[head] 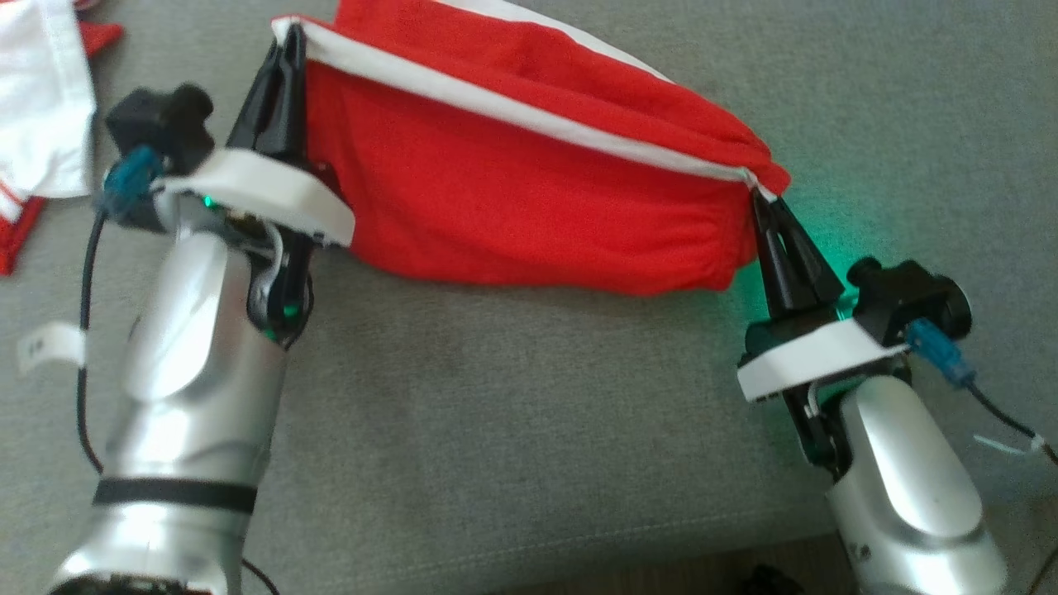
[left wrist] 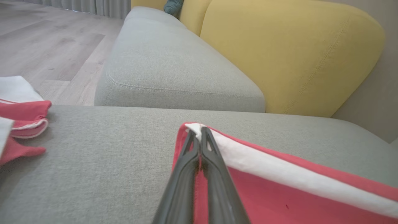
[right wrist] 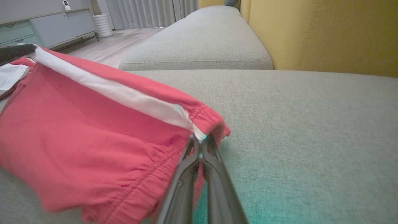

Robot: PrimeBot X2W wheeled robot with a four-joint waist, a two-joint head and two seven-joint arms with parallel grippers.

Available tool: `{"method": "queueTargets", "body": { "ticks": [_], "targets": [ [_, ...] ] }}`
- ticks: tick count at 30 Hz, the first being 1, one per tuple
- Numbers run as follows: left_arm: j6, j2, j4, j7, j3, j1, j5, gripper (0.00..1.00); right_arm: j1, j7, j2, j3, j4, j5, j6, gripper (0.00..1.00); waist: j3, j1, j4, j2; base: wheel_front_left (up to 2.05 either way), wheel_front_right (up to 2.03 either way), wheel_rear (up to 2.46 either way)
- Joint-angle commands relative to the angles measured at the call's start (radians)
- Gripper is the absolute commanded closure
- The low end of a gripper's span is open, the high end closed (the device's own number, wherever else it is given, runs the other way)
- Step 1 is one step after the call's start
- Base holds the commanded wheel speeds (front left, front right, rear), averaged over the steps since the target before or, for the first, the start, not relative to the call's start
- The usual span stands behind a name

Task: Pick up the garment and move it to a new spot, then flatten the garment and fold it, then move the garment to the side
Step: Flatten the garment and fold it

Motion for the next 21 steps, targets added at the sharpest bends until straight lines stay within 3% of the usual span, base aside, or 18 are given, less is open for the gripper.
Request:
{"method": "queueTargets", "body": {
  "ticks": [1,14,21],
  "targets": [
    [-0.002,0.021,0.006,-0.01,0.019,-0.055,0.015,1.0,-0.025,-0.017,0.007,0.024,-0.011,0.021,0.007,1.0,0.019,0.0,-0.02,0.0,0.0,0.0,0.0],
    [0.024,0.02,0.256,-0.015,-0.01,-0.27,0.07,0.99,-0.144,-0.038,0.008,0.083,0.079,0.094,0.007,1.0,0.074,0.0,-0.065,0.0,0.0,0.0,0.0],
    [0.028,0.014,0.334,-0.016,-0.027,-0.338,0.085,0.75,-0.185,-0.04,0.008,0.084,0.095,0.114,0.007,1.0,0.09,0.0,-0.076,0.0,0.0,0.0,0.0]
  ]
}}
